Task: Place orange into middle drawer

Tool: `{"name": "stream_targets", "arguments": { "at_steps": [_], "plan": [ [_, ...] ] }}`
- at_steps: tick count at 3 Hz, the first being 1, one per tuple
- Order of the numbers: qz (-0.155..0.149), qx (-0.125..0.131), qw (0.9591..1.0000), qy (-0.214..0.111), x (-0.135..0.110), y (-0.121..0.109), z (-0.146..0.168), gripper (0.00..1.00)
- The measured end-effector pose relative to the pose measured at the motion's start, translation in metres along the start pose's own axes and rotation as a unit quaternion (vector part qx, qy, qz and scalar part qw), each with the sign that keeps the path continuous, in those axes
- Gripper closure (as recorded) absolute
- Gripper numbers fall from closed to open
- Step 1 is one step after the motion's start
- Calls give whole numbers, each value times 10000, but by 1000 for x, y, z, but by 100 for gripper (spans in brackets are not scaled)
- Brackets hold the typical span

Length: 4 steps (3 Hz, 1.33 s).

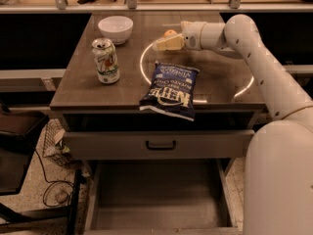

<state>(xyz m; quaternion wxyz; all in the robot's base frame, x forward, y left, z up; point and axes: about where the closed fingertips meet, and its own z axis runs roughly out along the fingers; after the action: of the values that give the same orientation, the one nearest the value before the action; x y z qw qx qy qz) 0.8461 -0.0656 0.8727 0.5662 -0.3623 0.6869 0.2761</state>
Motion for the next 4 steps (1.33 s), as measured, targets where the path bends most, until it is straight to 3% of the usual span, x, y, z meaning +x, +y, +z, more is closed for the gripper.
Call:
{"name": "stream_targets", "arguments": {
  "at_steps": [1, 2, 4],
  "plan": [
    [23, -175, 9993, 341, 20, 2, 12, 3],
    [58, -229, 9984, 507, 33, 3, 16, 25],
    [69, -281, 9983, 511, 34, 7, 23, 73]
  ]
}}
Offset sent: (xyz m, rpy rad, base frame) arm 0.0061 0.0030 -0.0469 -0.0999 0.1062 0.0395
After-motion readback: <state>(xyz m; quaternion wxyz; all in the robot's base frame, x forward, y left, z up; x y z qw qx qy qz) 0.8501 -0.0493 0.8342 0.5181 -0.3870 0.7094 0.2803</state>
